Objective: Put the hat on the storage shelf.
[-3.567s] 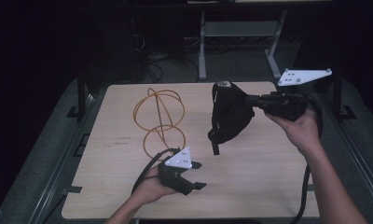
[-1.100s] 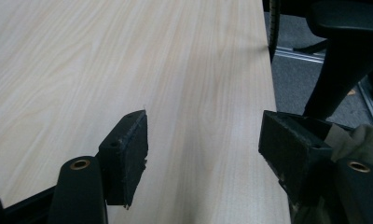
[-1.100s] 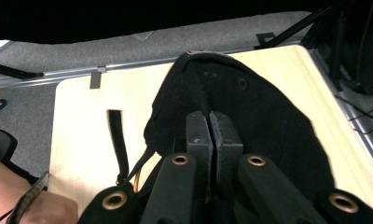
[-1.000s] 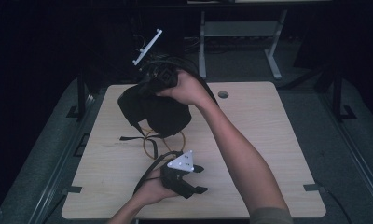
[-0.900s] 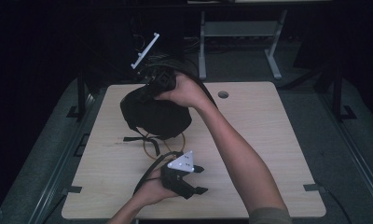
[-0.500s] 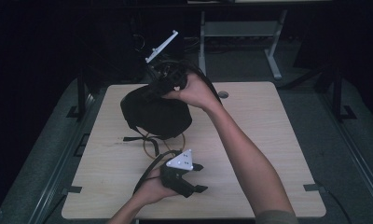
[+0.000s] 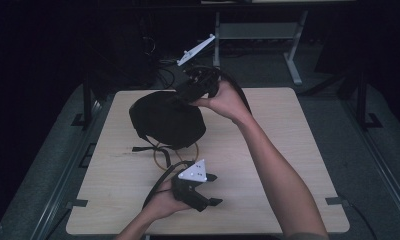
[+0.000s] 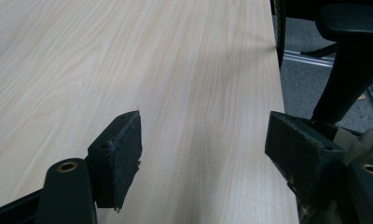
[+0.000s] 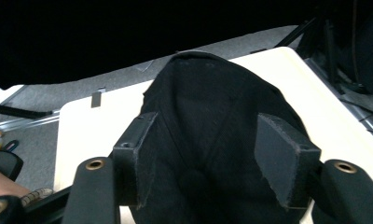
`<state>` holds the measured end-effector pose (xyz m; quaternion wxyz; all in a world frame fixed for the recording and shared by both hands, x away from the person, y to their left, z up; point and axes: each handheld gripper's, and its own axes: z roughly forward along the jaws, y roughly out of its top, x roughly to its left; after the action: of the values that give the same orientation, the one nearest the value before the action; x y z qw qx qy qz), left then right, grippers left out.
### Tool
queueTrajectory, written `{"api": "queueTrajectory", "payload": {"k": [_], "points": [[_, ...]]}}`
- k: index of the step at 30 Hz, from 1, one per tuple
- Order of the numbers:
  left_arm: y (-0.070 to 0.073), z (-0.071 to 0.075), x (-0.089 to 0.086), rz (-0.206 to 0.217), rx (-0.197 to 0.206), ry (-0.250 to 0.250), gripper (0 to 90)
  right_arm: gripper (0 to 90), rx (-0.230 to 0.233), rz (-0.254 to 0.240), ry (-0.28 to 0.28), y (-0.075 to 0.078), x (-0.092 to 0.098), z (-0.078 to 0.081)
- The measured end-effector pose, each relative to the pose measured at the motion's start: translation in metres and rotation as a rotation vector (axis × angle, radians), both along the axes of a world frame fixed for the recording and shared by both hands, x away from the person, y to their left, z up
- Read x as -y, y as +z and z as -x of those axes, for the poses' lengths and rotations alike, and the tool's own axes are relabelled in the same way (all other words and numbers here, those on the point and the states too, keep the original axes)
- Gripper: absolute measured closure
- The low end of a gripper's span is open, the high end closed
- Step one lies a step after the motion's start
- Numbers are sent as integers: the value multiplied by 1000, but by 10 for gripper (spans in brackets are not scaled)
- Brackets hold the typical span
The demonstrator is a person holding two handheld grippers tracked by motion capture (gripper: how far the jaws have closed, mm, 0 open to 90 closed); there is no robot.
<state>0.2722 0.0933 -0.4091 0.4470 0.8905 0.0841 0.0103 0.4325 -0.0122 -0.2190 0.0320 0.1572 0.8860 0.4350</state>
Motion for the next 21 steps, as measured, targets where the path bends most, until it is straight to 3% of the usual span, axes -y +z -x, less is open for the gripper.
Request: {"api": "queueTrajectory", "payload": {"k": [21], "points": [[-3, -1, -3, -8, -1, 26, 225, 310, 9, -36, -105, -7, 65, 12]]}}
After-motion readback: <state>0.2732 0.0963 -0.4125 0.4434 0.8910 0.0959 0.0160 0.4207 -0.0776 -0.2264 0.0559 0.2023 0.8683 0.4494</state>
